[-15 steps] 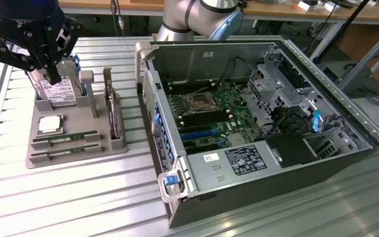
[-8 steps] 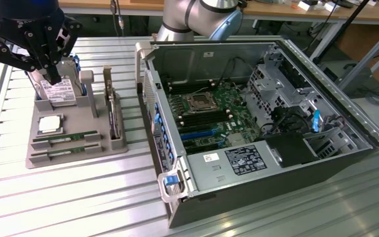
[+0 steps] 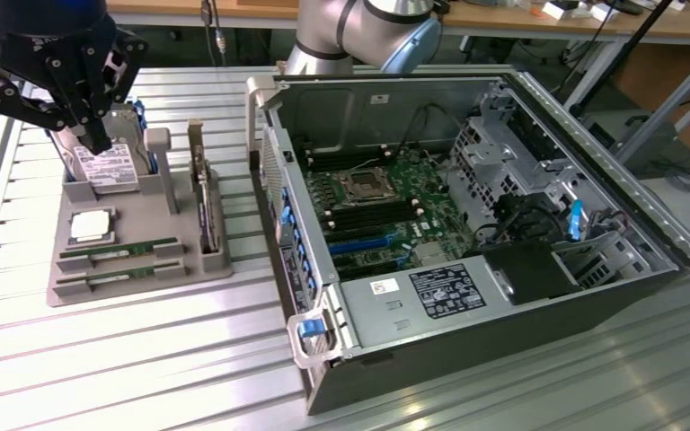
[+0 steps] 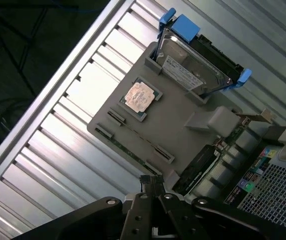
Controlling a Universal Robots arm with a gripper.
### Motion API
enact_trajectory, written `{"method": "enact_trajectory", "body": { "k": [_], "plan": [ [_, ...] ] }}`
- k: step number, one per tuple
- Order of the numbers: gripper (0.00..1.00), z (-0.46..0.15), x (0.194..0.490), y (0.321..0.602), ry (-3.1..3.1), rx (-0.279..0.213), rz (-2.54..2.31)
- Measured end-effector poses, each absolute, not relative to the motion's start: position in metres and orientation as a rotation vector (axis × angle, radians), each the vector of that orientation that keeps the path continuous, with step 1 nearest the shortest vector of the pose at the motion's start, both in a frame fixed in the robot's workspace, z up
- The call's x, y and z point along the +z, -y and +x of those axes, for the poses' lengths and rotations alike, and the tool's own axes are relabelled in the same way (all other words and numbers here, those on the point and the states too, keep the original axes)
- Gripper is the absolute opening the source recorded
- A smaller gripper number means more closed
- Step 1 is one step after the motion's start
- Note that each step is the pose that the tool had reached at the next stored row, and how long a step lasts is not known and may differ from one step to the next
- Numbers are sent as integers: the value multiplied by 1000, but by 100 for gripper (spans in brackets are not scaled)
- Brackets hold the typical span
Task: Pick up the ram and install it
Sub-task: 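Pick up the ram and move it above insertion slot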
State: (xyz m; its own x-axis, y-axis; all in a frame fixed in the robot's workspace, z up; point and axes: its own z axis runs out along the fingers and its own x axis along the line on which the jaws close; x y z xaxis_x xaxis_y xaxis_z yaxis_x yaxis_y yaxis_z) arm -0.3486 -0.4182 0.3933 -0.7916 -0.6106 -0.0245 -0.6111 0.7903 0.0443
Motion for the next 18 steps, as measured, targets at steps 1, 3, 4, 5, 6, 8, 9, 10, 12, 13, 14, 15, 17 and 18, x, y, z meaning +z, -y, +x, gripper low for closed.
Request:
{"method": "enact_trajectory", "body": {
  "k": [1,3,4,5,6,8,9,10,12,13,14,15,17,18],
  "plan": [
    [10,-349,393,418,-2962,78,-1018],
    [10,-349,393,418,-2958,78,-1030],
    [10,-349,393,418,-2955,78,-1038],
    [10,-349,393,418,-2952,78,-1046],
    [10,-349,393,418,-2949,78,-1055],
    [10,-349,393,418,-2942,78,-1077],
    [10,-349,393,418,-2935,79,-1096],
    [10,-349,393,418,-2931,79,-1109],
    [10,-349,393,418,-2925,79,-1125],
    [10,-349,393,418,-2921,79,-1136],
    [10,-349,393,418,-2916,79,-1148],
    [10,-349,393,418,-2913,79,-1156],
    [10,-349,393,418,-2905,79,-1178],
    [10,-349,393,418,-2903,79,-1182]
  ]
}}
